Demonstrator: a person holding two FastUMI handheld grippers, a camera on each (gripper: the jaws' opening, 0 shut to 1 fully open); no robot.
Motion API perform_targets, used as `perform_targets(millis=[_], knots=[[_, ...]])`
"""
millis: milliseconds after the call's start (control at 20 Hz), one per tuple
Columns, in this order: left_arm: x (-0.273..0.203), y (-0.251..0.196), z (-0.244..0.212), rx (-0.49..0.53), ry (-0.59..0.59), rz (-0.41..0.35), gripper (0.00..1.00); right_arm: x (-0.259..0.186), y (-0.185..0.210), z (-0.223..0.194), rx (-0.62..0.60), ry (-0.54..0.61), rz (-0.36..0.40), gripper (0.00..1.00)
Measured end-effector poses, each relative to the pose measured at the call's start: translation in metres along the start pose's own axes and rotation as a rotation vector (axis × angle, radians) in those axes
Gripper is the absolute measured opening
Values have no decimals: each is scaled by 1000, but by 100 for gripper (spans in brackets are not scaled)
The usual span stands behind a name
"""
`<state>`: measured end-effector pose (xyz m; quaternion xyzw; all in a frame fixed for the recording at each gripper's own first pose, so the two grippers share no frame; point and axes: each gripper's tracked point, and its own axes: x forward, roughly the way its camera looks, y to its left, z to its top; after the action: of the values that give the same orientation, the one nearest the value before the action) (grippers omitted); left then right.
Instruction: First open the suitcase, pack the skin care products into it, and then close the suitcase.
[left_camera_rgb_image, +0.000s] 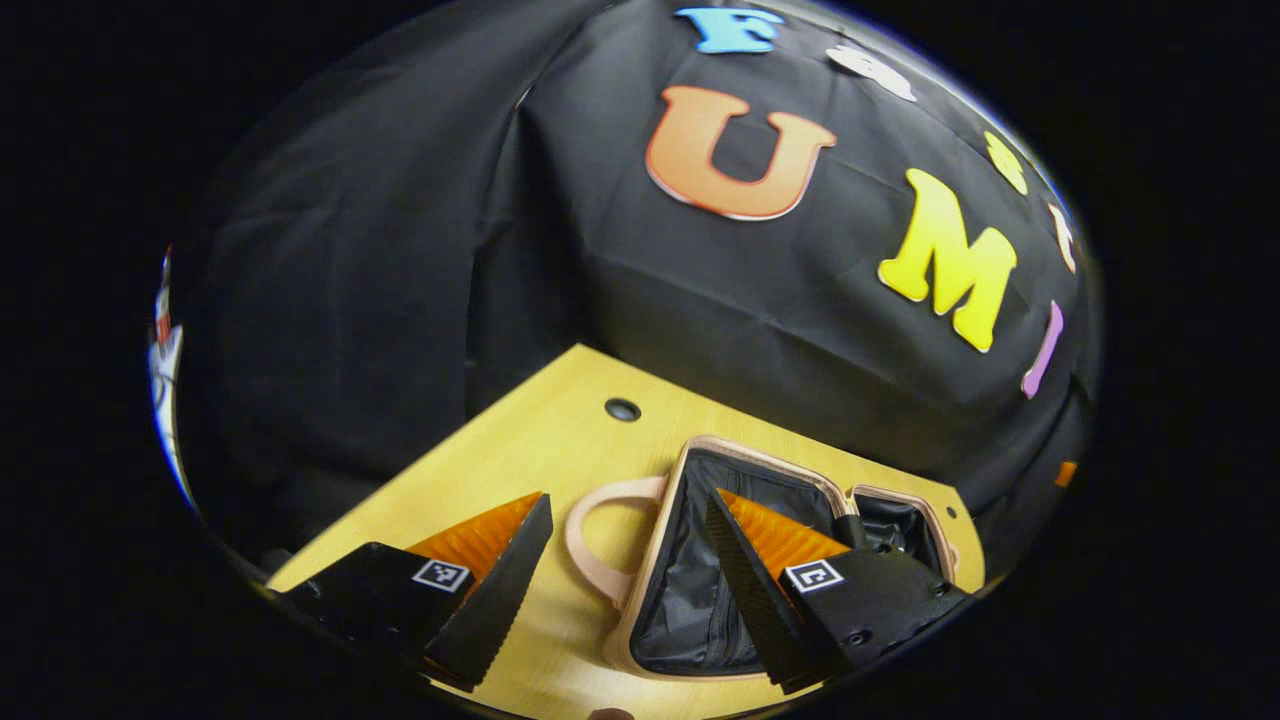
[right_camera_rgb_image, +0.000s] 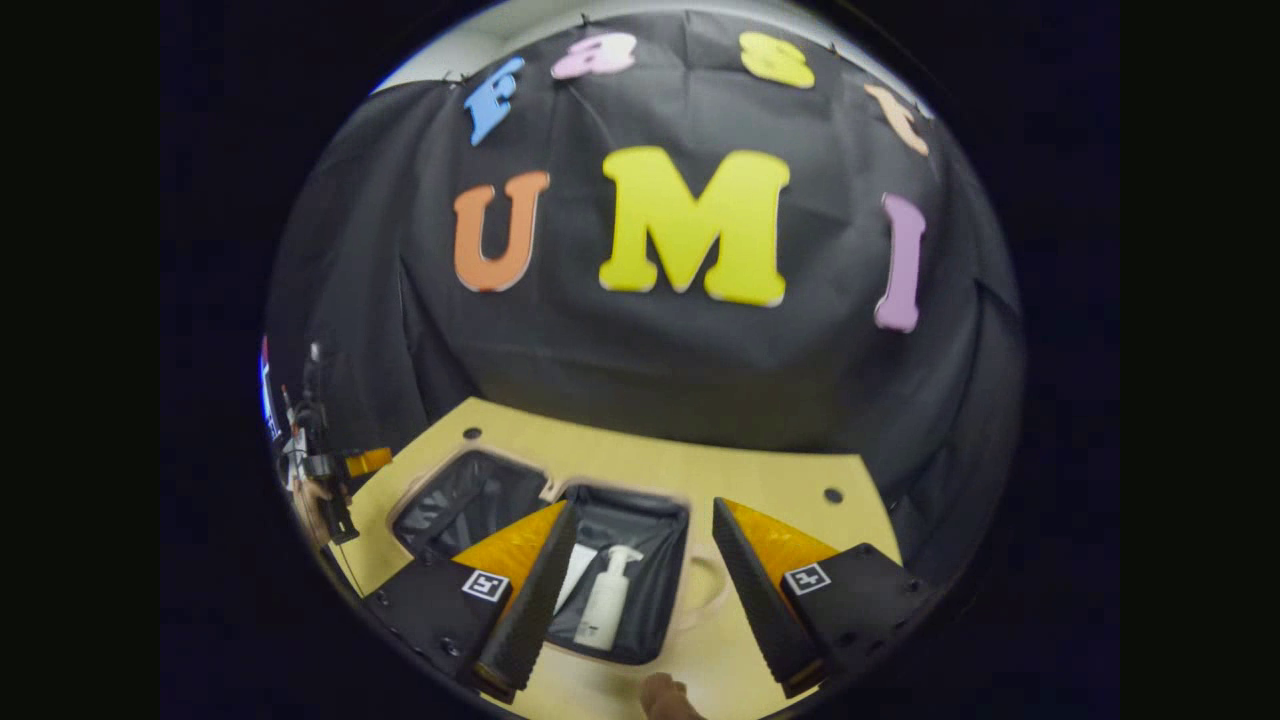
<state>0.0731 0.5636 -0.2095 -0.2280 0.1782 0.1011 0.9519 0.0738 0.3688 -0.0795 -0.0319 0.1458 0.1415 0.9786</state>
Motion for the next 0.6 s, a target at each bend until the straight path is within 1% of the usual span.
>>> perform_targets(millis=[50, 100, 150, 250, 350, 400, 450, 500, 550, 600], knots=[[7, 5, -7, -54, 20, -4, 99, -15, -8, 13, -17, -37, -10, 81], [13, 9, -14, -111, 33, -10, 99, -32, -19, 24, -37, -72, -27, 77], [19, 12, -18, -160, 43, -7, 98, -44, -27, 32, -52, -97, -37, 81], [33, 21, -25, -239, 50, 20, 98, -71, -48, 44, -75, -140, -79, 79], [38, 29, -31, -318, 67, 22, 97, -97, -68, 56, -79, -181, -129, 79], [41, 29, -38, -351, 88, 18, 96, -111, -79, 57, -75, -196, -158, 79], [44, 26, -45, -378, 112, -2, 96, -123, -87, 59, -66, -206, -178, 79], [45, 24, -51, -388, 127, -9, 95, -135, -94, 59, -60, -216, -202, 79], [49, 28, -56, -390, 133, 5, 99, -145, -101, 61, -61, -228, -226, 79], [52, 28, -59, -403, 142, -1, 81, -153, -108, 63, -66, -246, -252, 77]])
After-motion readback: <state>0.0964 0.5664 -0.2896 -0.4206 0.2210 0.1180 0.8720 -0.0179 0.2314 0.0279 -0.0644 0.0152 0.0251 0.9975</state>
